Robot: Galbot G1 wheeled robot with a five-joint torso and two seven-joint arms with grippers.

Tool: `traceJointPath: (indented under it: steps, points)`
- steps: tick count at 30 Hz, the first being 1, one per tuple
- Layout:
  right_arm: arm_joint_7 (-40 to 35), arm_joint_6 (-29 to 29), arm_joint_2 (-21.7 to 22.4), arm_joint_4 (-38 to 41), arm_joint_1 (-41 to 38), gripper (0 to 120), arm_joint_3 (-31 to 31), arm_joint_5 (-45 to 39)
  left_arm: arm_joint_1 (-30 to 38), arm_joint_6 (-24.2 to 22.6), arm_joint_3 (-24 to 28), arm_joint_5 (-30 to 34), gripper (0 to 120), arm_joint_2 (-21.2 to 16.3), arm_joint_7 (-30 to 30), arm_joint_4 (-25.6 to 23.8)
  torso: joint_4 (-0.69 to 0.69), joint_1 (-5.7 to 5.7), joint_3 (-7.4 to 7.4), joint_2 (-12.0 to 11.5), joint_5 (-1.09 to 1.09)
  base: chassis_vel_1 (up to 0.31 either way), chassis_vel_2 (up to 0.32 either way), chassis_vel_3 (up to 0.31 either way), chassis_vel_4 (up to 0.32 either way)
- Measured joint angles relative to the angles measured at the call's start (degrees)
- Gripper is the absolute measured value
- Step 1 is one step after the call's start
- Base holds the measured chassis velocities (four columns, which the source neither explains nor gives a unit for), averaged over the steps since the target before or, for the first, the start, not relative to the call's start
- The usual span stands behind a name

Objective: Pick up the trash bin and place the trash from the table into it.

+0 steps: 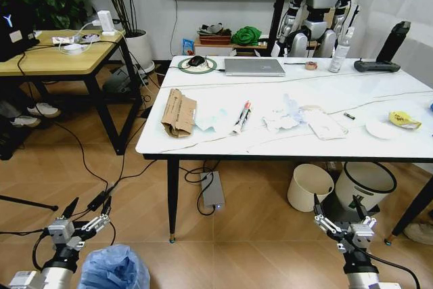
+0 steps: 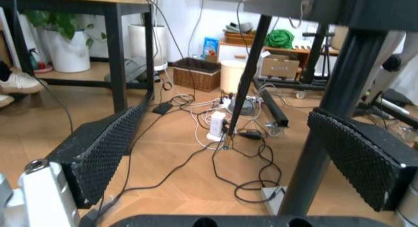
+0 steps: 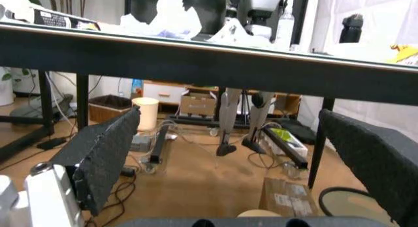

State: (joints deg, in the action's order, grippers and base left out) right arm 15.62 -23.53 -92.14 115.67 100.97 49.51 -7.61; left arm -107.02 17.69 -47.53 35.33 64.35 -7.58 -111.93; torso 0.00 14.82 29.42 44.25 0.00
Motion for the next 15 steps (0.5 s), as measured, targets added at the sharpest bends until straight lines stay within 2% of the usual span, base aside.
traceJointPath:
  steps: [15]
  points:
    - [0.65,-0.93,-0.02,-0.46,-0.50,100,-0.86,0.19,-1.65,0.25,-0.38,-1.29,100,-0.41,0.01,0.73,0.00,-1.64,-2.22,-3.90,0.00,0.000,0.000,0.000,0.000]
